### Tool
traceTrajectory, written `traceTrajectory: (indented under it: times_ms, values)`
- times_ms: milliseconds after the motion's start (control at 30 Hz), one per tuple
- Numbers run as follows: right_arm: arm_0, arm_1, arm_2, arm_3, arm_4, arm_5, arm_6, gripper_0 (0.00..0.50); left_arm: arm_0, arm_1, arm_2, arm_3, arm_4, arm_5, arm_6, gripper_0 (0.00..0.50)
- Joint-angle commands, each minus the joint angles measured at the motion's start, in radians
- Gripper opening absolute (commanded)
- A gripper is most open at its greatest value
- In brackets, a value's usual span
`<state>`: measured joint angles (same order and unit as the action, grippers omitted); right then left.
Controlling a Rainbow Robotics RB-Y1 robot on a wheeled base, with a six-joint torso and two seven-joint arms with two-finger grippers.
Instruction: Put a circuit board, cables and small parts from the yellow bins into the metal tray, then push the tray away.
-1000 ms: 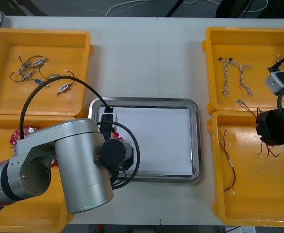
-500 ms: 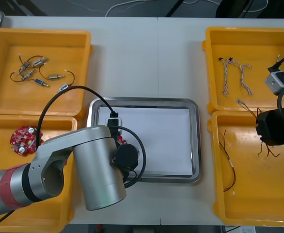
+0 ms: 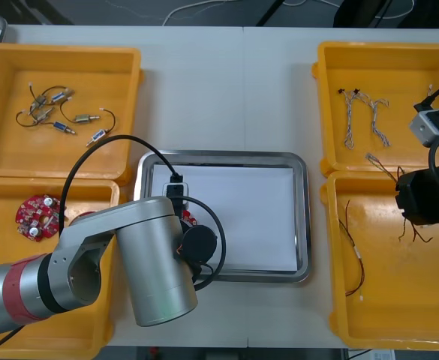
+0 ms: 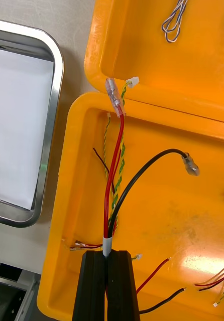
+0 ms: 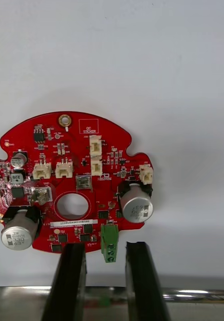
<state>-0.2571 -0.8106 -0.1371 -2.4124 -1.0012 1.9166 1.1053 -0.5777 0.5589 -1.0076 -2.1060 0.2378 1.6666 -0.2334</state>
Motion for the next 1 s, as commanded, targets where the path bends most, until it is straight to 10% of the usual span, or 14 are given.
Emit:
traceTrajectory:
  times_ms: [33, 300, 567, 1000]
  values:
    - [-0.005, -0.025, 0.008, -0.028, 0.004, 0.003, -0.051, 0.000, 0.021, -0.017, -0.022, -0.051, -0.025, 0.018, -0.024, 0.500]
    - [-0.005, -0.025, 0.008, -0.028, 0.004, 0.003, -0.051, 0.000, 0.021, 0.024, 0.026, -0.215, 0.012, 0.156, -0.023, 0.500]
    - [0.012, -0.016, 0.027, -0.022, 0.001, 0.003, -0.048, 0.000, 0.021, 0.079, 0.254, -0.393, 0.250, 0.253, -0.047, 0.500]
    - [-0.073, -0.016, 0.140, -0.025, -0.020, 0.003, 0.079, 0.000, 0.021, 0.216, 0.544, -0.374, 0.420, 0.253, -0.225, 0.500]
